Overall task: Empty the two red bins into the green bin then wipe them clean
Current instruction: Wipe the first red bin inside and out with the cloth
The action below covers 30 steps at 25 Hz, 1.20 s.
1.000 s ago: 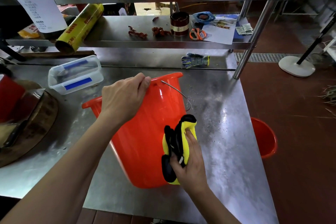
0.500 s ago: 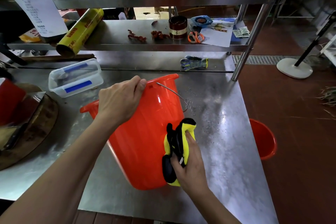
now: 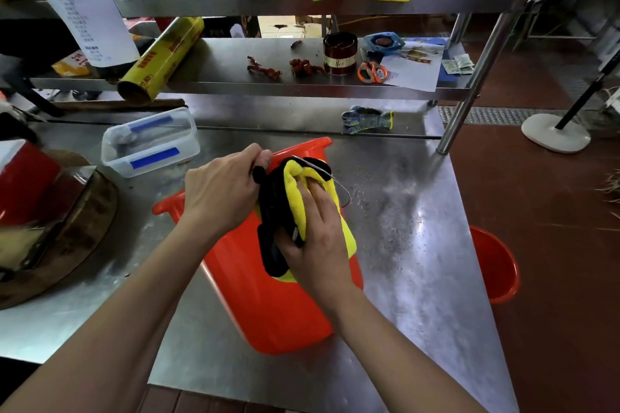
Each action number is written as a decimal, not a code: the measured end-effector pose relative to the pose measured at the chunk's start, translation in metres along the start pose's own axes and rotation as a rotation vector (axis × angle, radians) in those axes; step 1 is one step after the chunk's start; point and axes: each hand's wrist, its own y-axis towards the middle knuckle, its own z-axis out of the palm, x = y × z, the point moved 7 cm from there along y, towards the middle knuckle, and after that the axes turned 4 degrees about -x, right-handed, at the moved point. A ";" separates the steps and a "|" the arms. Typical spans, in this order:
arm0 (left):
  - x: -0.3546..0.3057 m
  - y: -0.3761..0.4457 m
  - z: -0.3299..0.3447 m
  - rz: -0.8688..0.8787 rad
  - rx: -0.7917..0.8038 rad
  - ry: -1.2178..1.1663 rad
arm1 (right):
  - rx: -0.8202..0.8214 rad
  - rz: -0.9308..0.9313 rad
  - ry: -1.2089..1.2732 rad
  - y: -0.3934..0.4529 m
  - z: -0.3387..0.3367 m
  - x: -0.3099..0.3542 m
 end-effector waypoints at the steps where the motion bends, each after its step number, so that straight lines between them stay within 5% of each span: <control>1: 0.004 0.000 0.001 -0.004 0.004 0.000 | 0.006 -0.010 0.006 -0.003 -0.001 -0.002; 16: 0.025 0.004 0.006 0.020 -0.025 -0.051 | 0.041 0.531 0.153 -0.126 -0.039 -0.089; 30: 0.039 -0.009 0.003 0.044 -0.058 -0.170 | 0.027 0.558 0.320 -0.068 -0.030 -0.079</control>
